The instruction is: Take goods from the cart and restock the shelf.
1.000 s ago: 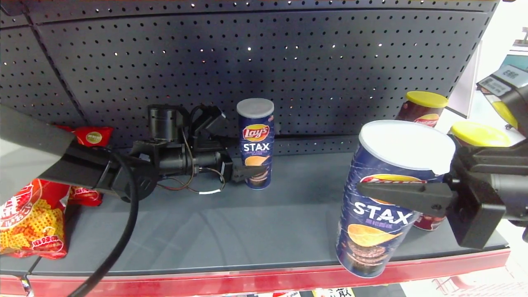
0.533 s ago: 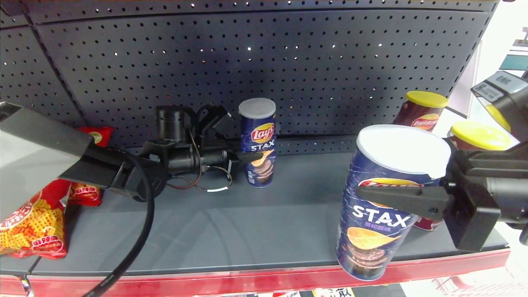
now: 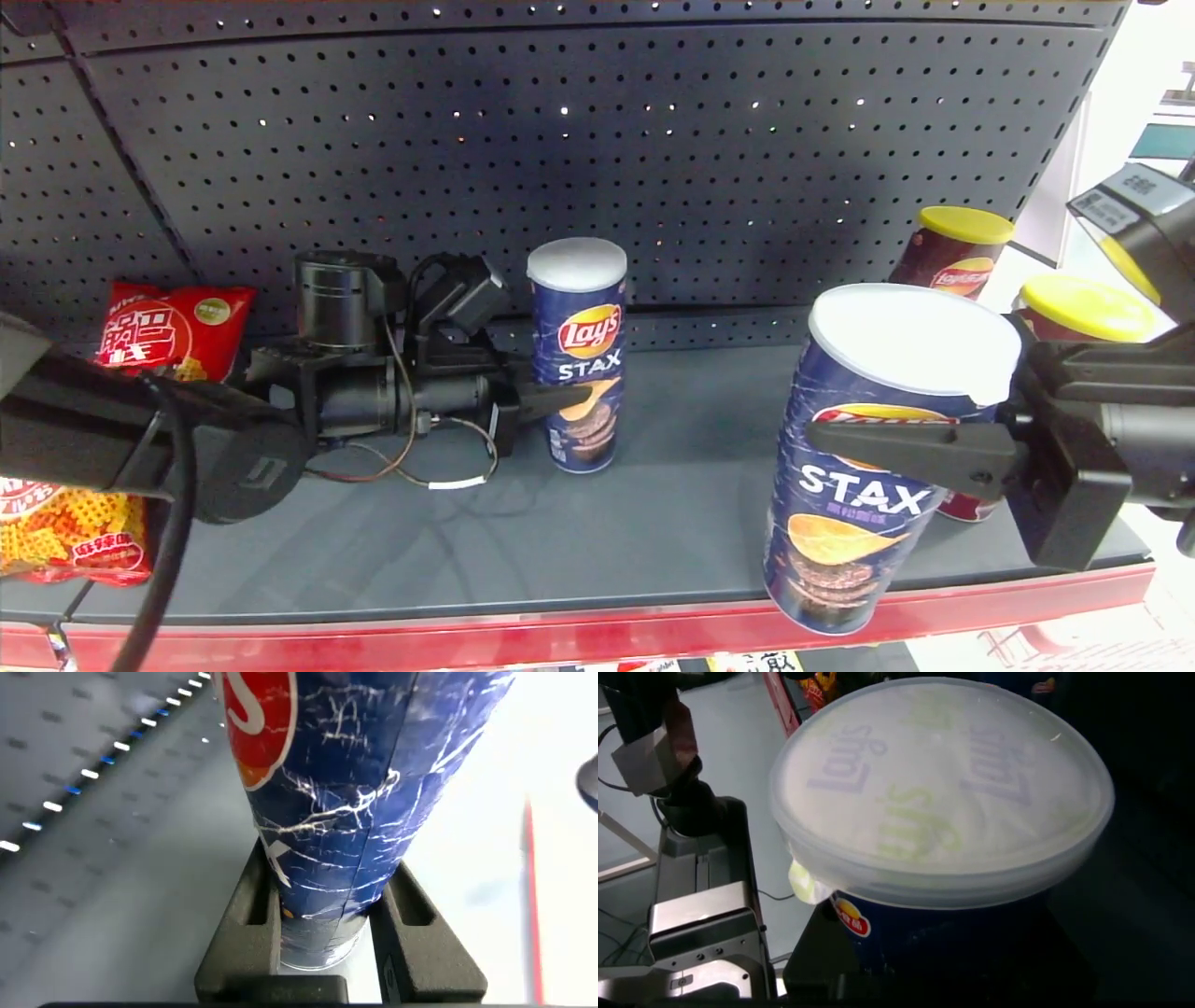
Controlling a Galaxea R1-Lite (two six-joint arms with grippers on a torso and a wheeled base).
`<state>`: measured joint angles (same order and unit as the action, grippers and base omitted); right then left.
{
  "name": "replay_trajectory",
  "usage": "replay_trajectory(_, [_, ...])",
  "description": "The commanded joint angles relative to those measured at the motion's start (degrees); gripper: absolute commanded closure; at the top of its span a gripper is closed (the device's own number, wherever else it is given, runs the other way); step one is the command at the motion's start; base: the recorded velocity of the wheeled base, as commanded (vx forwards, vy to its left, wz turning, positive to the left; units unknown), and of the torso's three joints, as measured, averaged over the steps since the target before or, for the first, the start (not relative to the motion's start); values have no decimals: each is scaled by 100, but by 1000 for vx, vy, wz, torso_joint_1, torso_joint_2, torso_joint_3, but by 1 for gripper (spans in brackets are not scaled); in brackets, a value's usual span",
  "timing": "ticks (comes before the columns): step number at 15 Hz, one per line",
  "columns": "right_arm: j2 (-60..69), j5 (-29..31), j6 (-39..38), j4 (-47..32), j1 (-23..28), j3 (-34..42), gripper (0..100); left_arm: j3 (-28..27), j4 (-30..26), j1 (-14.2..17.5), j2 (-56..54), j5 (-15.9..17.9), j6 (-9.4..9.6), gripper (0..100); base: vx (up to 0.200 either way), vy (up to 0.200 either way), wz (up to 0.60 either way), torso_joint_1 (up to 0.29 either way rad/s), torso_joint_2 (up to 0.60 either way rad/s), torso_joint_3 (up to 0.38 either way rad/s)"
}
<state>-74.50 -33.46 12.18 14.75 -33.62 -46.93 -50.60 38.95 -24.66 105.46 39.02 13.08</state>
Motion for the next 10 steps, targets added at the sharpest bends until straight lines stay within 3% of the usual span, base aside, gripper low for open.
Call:
replay_trajectory(1, [23, 6, 4, 2, -4, 9, 100, 552, -1, -127, -667, -70, 2, 100, 0, 0, 0, 0, 0, 0])
replay_trajectory(3, [40, 15, 4, 2, -4, -9, 100, 903, -1, -153, -878, -158, 2, 100, 0, 0, 0, 0, 0, 0])
replay_trajectory(10, [67, 33, -5, 2, -4, 26, 100, 1017, -1, -285, -773, -290, 2, 100, 0, 0, 0, 0, 0, 0])
